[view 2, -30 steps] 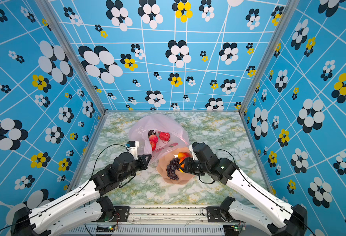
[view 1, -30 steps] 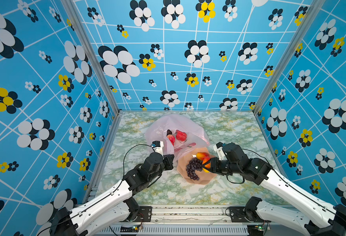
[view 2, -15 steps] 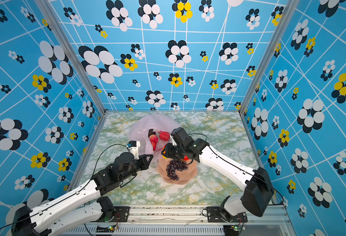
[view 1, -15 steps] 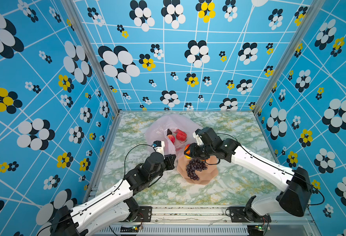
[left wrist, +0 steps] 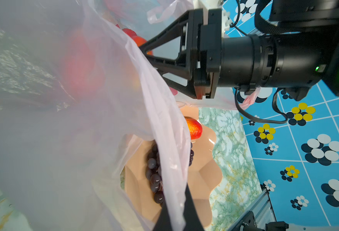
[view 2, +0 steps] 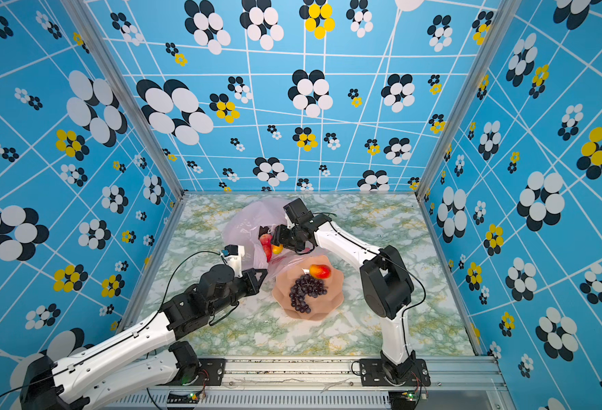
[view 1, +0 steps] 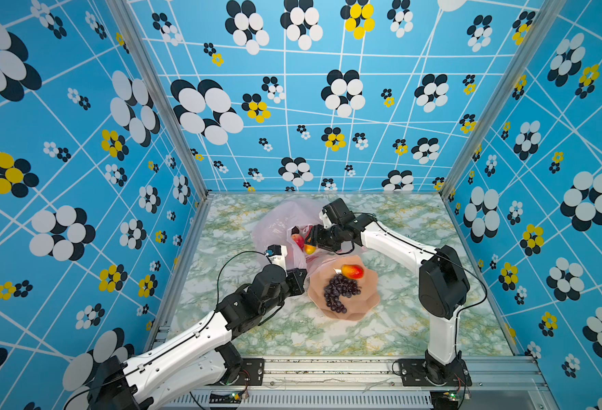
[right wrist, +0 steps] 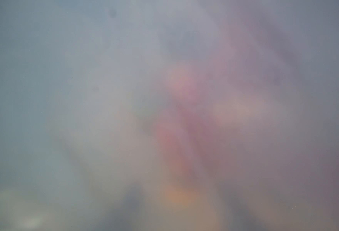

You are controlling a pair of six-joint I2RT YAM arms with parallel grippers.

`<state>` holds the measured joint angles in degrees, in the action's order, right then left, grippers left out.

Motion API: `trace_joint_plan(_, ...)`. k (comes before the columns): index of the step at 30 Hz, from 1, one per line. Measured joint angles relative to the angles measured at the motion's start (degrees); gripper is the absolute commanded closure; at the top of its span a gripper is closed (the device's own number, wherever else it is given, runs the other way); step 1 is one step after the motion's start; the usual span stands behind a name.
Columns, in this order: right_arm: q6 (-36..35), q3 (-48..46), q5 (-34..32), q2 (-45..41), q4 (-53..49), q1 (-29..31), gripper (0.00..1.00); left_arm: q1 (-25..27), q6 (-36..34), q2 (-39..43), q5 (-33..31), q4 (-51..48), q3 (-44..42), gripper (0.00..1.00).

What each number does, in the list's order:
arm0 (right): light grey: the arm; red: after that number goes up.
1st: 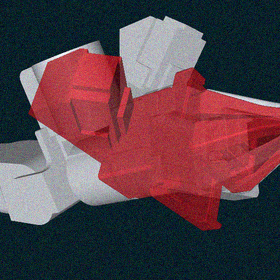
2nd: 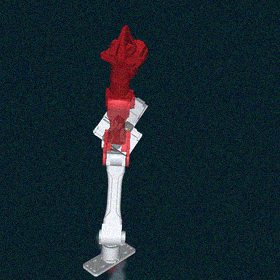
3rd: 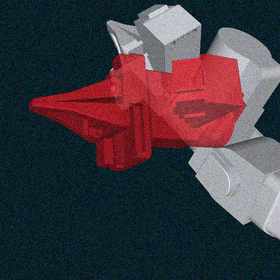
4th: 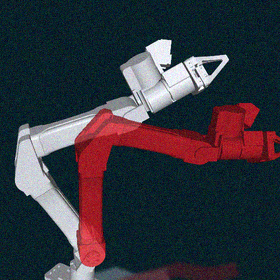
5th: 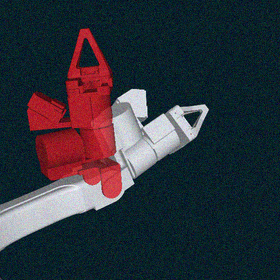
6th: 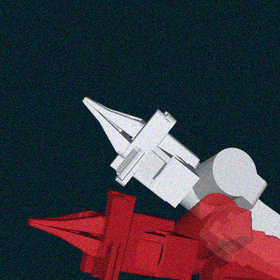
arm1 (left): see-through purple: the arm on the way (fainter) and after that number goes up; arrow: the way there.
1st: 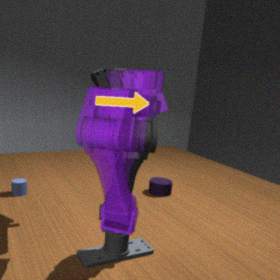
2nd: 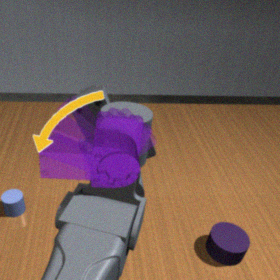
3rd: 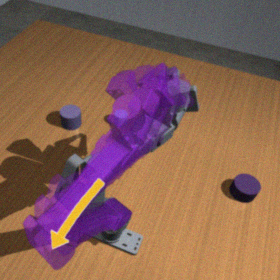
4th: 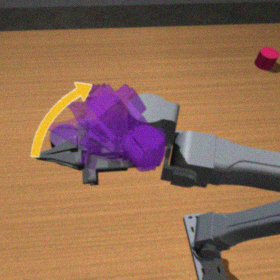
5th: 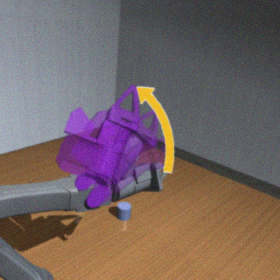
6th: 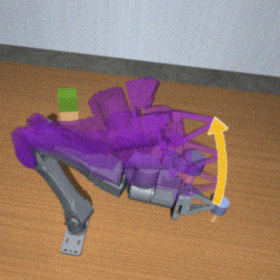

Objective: Place the fruits into the plastic bag
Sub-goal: 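Lift the mango into the pink bag with the right gripper and release, then withdraw the right gripper from the bag back over the grapes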

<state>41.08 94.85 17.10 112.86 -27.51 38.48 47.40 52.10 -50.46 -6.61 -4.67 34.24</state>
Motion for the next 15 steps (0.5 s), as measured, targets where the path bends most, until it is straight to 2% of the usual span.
trace_joint_plan(3,-0.63,0.11,0.17,-1.79,1.16,0.09,0.13,0.02,0.02,0.04,0.00,0.02,0.00,1.00)
trace_joint_plan(9,-3.10,-1.46,-0.22,-9.22,1.46,0.11,0.09,0.37,0.02,0.17,-0.02,0.48,0.00,1.00)
trace_joint_plan(11,-3.89,-3.98,-0.26,-13.25,1.92,0.11,0.06,0.37,0.04,0.44,-0.02,0.48,0.00,1.00)
trace_joint_plan(12,-4.35,-5.35,-0.26,-15.30,2.05,0.11,0.01,0.37,0.04,0.68,-0.02,0.48,0.00,1.00)
trace_joint_plan(15,-6.29,-9.66,-0.39,-21.77,2.71,0.15,0.01,0.37,0.31,1.51,-0.04,0.48,-0.04,1.00)
